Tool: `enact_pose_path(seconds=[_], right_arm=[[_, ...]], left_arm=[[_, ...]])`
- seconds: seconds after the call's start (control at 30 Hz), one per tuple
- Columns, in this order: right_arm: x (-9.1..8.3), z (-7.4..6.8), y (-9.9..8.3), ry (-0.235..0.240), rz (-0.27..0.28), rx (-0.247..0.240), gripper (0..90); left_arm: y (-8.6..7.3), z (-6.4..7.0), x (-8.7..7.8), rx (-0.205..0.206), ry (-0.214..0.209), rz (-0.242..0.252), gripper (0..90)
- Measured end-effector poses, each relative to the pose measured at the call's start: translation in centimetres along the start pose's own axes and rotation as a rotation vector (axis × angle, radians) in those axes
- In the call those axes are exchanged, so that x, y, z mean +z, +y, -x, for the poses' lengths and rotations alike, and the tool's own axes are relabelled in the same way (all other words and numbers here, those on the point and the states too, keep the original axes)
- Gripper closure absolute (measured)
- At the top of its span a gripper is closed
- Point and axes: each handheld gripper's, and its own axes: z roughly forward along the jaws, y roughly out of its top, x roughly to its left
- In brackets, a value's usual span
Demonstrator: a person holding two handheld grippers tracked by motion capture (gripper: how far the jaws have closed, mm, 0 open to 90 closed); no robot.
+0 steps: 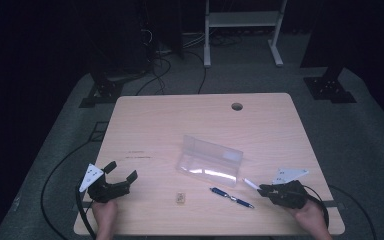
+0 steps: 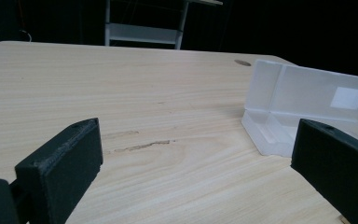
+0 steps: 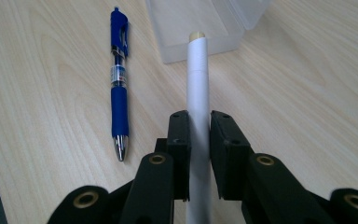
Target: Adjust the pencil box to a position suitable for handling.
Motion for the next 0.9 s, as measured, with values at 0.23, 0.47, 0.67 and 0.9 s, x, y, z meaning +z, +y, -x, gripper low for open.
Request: enact_pose_path(seconds=[0.23, 0.47, 0.67, 0.9], right_arm=[[0.4, -0.1, 0.9, 0.01, -0.007, -0.026, 77.7], [0.4, -0.3, 1.9, 0.016, 0.001, -0.047, 77.7], [0.4, -0.4, 3.1, 0.02, 0.012, -0.066, 77.7], [0.9, -0.6, 4.5, 0.03, 0.012, -0.093, 77.7]], left_arm=[[0.0, -0.1, 0.0, 0.0, 0.002, -0.003, 1.1], [-0.1, 0.0, 0.0, -0.003, 0.001, -0.004, 1.1], [-0.1, 0.0, 0.1, -0.004, 0.001, -0.004, 1.1], [-0.1, -0.1, 0.0, -0.001, 0.002, -0.004, 1.1]])
